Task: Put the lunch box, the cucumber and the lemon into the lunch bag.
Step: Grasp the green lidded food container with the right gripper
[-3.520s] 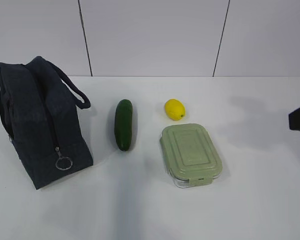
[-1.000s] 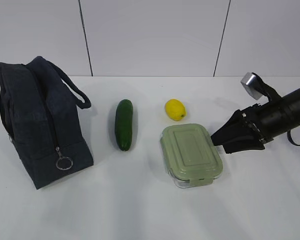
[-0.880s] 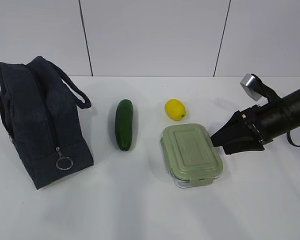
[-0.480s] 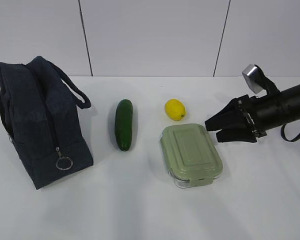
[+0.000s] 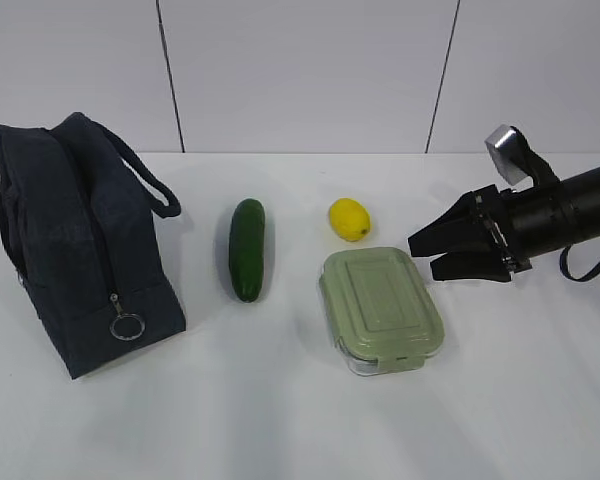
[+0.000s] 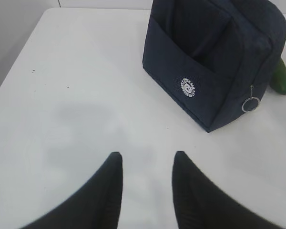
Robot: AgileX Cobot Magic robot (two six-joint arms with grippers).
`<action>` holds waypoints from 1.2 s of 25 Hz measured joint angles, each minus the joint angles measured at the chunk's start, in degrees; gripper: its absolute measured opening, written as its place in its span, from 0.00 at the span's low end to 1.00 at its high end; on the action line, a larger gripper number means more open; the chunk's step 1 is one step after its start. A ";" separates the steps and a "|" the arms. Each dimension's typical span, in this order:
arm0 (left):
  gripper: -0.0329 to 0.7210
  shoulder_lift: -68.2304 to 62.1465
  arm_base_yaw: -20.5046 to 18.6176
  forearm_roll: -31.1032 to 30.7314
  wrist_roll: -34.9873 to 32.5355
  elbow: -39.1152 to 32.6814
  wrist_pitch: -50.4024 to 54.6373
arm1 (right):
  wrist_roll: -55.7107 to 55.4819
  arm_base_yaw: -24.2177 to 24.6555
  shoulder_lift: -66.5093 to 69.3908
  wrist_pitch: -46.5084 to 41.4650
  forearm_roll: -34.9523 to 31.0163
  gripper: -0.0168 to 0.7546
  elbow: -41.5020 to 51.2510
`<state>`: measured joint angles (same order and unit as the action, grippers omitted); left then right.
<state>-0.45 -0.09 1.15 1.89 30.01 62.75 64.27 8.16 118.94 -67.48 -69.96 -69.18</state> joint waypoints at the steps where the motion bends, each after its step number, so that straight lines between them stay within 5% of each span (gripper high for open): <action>1: 0.36 0.00 0.00 0.00 0.00 0.00 0.00 | 0.30 0.00 0.00 0.04 -0.11 0.76 0.11; 14: 0.36 0.00 0.00 0.00 0.00 0.00 0.00 | 13.71 0.00 -6.65 9.31 -12.47 0.76 15.77; 30: 0.36 0.00 0.00 0.00 0.00 0.00 0.00 | 16.74 0.00 -6.65 10.04 -13.22 0.76 16.04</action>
<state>-0.45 -0.09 1.15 1.89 30.01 62.75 81.01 8.16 112.29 -57.45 -83.18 -53.14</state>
